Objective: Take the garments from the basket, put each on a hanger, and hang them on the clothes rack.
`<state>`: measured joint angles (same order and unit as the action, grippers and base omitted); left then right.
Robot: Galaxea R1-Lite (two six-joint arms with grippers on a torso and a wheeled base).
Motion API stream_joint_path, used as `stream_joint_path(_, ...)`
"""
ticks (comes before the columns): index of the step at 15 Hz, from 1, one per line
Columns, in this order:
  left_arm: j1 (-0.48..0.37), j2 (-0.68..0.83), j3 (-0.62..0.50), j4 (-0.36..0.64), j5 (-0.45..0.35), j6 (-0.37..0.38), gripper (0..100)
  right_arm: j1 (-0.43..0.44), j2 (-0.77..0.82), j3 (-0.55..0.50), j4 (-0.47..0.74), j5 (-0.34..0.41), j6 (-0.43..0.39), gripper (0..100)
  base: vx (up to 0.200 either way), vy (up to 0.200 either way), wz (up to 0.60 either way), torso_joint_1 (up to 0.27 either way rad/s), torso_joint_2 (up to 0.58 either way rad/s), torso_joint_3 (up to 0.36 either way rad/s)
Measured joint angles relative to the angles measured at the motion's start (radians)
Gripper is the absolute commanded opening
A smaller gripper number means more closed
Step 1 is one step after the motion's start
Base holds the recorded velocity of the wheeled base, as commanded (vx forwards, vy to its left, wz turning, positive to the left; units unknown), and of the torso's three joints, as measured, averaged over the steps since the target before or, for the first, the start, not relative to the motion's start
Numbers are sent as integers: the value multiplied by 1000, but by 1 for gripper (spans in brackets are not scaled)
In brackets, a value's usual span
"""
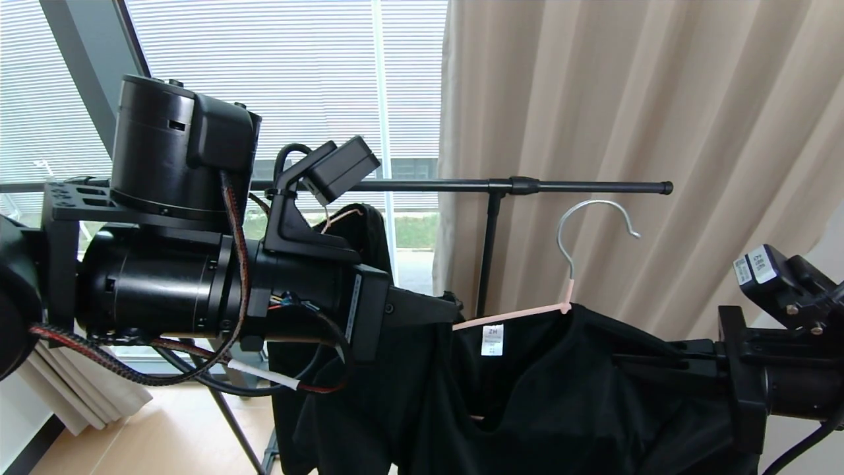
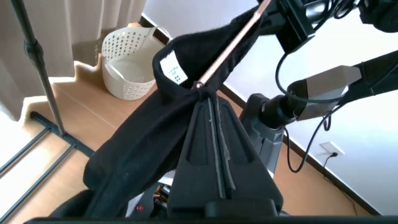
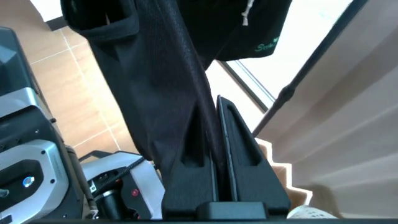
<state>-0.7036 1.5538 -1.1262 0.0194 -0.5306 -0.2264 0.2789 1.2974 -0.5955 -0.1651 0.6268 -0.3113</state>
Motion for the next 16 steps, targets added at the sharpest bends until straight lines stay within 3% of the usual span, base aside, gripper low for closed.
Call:
stream_joint_path(3,-40,10,-50,25,0,3,0,11,29,14,-64,-46,2,0,0,0,0,0,0,0)
stream_joint_path(5,-56,21,-77,48,3,38,0,25,44,34,-126,-53,35,0,0,0,0,0,0,0)
stream_joint_path(10,-62,52,-134,50,7,46,0,76,89,78,-242,-60,75,0,0,0,0,0,0,0)
stream_joint_path(16,-61,97,-177,41,5,58,0,127,140,161,-508,-57,251,0,0,0,0,0,0,0)
